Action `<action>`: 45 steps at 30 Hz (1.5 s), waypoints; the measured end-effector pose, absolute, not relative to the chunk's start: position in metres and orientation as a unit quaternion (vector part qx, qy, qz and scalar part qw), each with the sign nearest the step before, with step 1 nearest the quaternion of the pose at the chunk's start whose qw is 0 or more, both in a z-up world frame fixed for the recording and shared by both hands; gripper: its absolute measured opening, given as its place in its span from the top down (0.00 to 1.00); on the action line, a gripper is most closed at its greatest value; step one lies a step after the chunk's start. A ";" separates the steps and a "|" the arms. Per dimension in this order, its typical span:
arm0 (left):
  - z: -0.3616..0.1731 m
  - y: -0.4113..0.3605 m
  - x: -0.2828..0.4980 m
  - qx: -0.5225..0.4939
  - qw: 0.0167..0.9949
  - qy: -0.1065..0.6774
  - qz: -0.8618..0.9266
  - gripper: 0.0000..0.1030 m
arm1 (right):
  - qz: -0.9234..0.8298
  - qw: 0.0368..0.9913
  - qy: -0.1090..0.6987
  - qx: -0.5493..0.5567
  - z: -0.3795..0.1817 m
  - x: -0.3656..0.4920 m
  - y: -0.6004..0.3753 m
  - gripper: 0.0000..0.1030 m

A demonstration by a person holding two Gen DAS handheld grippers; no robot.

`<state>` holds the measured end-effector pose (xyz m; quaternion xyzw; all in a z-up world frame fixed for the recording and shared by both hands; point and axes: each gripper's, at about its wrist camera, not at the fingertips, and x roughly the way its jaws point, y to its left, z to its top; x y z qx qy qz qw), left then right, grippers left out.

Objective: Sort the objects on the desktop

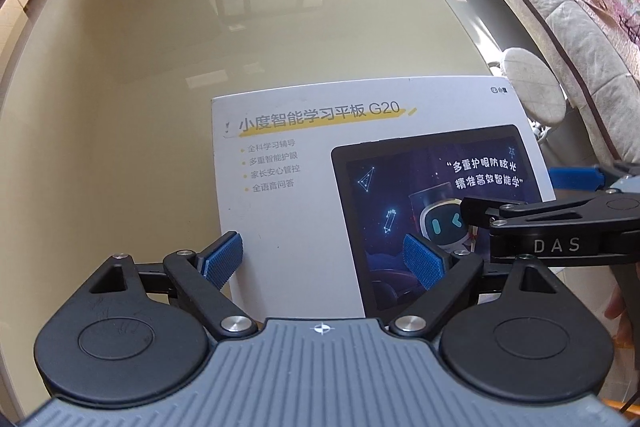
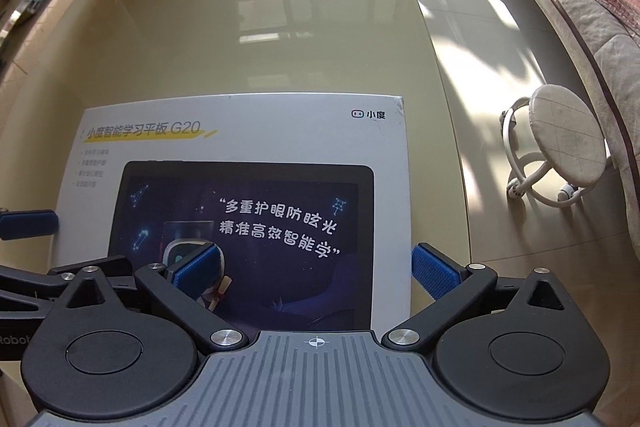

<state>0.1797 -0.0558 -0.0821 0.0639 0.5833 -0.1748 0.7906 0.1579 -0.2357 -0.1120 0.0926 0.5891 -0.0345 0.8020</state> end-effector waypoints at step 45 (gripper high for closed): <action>0.103 -0.055 0.025 0.034 0.888 0.458 -0.012 0.00 | -0.033 0.899 0.421 0.116 0.053 -0.007 -0.276 0.00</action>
